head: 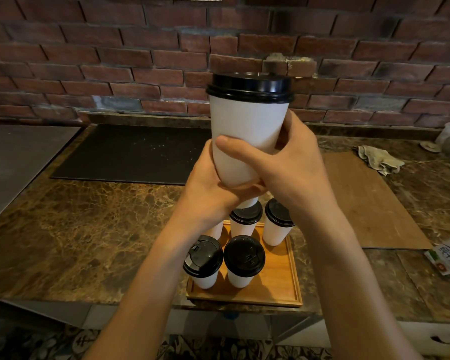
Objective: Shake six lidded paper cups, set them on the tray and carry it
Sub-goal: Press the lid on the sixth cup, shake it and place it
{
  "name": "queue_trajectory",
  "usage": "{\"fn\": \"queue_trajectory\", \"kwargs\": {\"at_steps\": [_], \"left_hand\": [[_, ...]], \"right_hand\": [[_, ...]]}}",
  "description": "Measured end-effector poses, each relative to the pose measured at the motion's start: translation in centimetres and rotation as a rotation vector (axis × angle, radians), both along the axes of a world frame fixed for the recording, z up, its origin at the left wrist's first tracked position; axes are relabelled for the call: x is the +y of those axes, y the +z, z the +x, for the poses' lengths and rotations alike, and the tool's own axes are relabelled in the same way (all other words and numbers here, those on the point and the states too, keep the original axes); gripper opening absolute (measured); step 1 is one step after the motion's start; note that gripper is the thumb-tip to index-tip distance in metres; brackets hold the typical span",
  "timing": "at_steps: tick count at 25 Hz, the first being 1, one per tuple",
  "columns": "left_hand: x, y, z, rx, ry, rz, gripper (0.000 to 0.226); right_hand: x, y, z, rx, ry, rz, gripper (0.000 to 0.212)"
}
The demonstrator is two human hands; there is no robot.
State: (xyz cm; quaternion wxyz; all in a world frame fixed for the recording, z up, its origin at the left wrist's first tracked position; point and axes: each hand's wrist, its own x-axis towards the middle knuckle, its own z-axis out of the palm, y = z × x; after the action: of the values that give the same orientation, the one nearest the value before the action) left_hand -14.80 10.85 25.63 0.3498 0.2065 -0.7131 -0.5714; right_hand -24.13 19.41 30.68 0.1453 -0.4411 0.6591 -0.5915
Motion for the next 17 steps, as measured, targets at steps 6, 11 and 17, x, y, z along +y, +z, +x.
{"fn": "queue_trajectory", "kwargs": {"at_steps": [6,11,17], "left_hand": [[-0.2,0.9,1.2,-0.051,-0.085,-0.022,0.074],[-0.4,1.1,1.8,-0.060,-0.282,0.057,0.069],[-0.1,0.8,1.8,-0.059,-0.283,0.052,0.080]], "right_hand": [[0.5,0.3,-1.1,-0.049,0.137,-0.041,0.064],[1.0,0.0,-2.4,-0.129,0.341,-0.030,0.055],[1.4,-0.1,-2.8,-0.116,0.424,-0.002,0.052]]}}
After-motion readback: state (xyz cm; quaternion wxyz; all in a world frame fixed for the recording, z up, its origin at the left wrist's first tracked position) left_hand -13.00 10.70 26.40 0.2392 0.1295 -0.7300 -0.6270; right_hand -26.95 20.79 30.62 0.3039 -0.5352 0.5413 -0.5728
